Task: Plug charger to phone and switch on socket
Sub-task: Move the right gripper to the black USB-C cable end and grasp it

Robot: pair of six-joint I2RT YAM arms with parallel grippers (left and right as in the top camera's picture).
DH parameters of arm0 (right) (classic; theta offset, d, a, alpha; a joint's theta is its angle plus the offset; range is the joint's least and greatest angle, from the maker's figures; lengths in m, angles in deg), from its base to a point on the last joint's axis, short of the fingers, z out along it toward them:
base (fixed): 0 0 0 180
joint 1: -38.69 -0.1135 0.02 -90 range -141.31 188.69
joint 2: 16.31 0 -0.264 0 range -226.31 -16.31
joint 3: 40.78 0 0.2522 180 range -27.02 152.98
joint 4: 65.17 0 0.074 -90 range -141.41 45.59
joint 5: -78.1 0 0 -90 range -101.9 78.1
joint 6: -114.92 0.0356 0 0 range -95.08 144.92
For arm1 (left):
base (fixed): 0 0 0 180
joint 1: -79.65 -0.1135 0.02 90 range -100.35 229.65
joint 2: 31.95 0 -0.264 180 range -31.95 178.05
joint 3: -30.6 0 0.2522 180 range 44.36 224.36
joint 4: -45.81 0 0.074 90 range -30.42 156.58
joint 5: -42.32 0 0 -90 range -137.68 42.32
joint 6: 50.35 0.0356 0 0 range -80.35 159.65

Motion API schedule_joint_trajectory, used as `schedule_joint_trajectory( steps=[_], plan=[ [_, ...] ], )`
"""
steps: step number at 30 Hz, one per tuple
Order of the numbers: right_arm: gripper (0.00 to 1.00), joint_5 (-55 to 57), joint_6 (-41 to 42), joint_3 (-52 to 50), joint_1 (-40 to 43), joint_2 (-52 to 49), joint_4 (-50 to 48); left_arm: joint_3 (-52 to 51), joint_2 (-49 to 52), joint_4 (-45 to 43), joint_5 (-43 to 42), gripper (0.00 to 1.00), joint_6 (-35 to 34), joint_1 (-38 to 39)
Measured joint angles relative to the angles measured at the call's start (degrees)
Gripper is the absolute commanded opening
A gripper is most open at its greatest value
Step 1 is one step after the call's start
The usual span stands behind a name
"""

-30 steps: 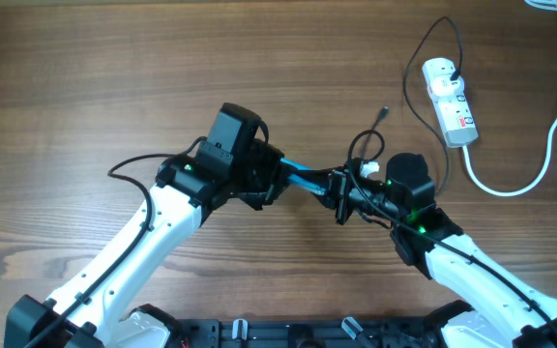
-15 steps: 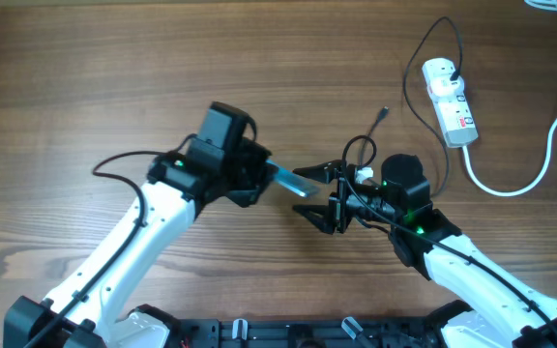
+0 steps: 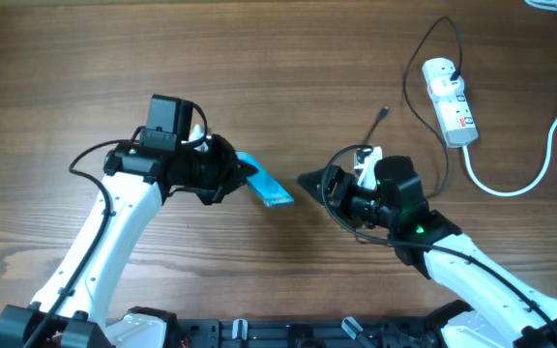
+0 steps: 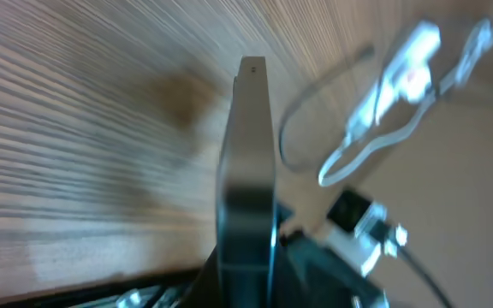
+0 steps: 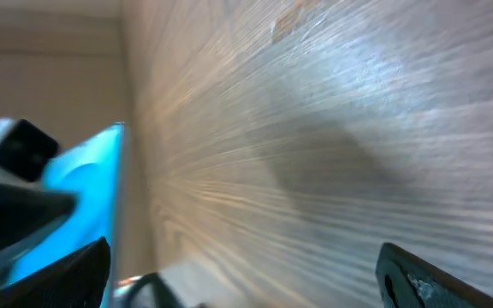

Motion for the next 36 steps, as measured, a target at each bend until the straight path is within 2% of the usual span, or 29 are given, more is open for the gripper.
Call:
schedule_joint_trajectory(
  steps=[1,3,4,5,9,13,17,19,20,21,25,27,30,31,33,36],
  plan=[
    [0.99,3.4,-4.3,2.6,0.0,0.0,7.7,0.0,0.0,0.2,-2.6,0.04,2.4,0.0],
    [0.99,8.7,-7.4,8.4,0.0,0.0,19.7,0.0,0.0,1.0,-5.1,0.04,6.1,0.0],
    [0.99,12.9,-9.1,12.6,0.0,0.0,25.2,0.0,0.0,2.1,-6.0,0.04,8.4,0.0],
    [0.99,20.7,-10.8,19.7,0.0,0.0,34.7,0.0,0.0,2.3,-7.0,0.04,10.2,0.0],
    [0.99,30.2,-12.2,28.4,2.6,0.0,44.1,0.0,0.8,2.3,-10.7,0.04,16.1,-3.3],
    [0.99,33.0,-13.9,31.3,11.1,-2.0,45.2,0.0,8.9,-2.4,-14.4,0.04,18.6,-7.1],
    [0.98,31.3,-18.1,38.3,16.9,-18.5,45.2,0.0,16.5,-4.9,-17.9,0.04,19.2,-7.1],
    [0.88,30.8,-19.8,44.6,17.3,-27.3,46.7,0.0,16.7,-4.8,-18.4,0.04,19.3,-7.1],
    [0.77,30.5,-21.2,48.7,17.3,-32.4,47.1,0.0,16.7,-4.8,-18.9,0.04,19.4,-7.1],
    [0.73,30.3,-22.1,52.1,17.3,-37.0,47.3,0.0,16.7,-4.8,-18.9,0.04,19.4,-7.1],
    [0.73,29.9,-22.4,54.4,17.3,-45.7,45.7,0.0,16.7,-4.6,-19.1,0.04,19.5,-7.1],
    [0.71,29.9,-22.4,55.3,17.1,-46.7,44.3,0.0,16.7,-4.6,-19.1,0.04,19.5,-7.1],
    [0.51,29.9,-23.0,55.5,17.0,-47.1,42.9,0.0,16.7,-4.6,-19.1,0.04,19.4,-7.1],
    [0.39,30.0,-23.5,55.5,16.7,-47.4,42.7,0.0,16.7,-4.7,-19.1,0.04,19.5,-7.1],
    [0.22,30.4,-24.2,55.6,16.3,-47.7,42.4,0.0,16.7,-4.7,-19.1,0.04,19.5,-7.1],
    [0.05,30.6,-28.3,55.8,15.3,-48.2,41.9,0.0,16.7,-4.6,-19.1,0.04,19.5,-7.1]
  ],
)
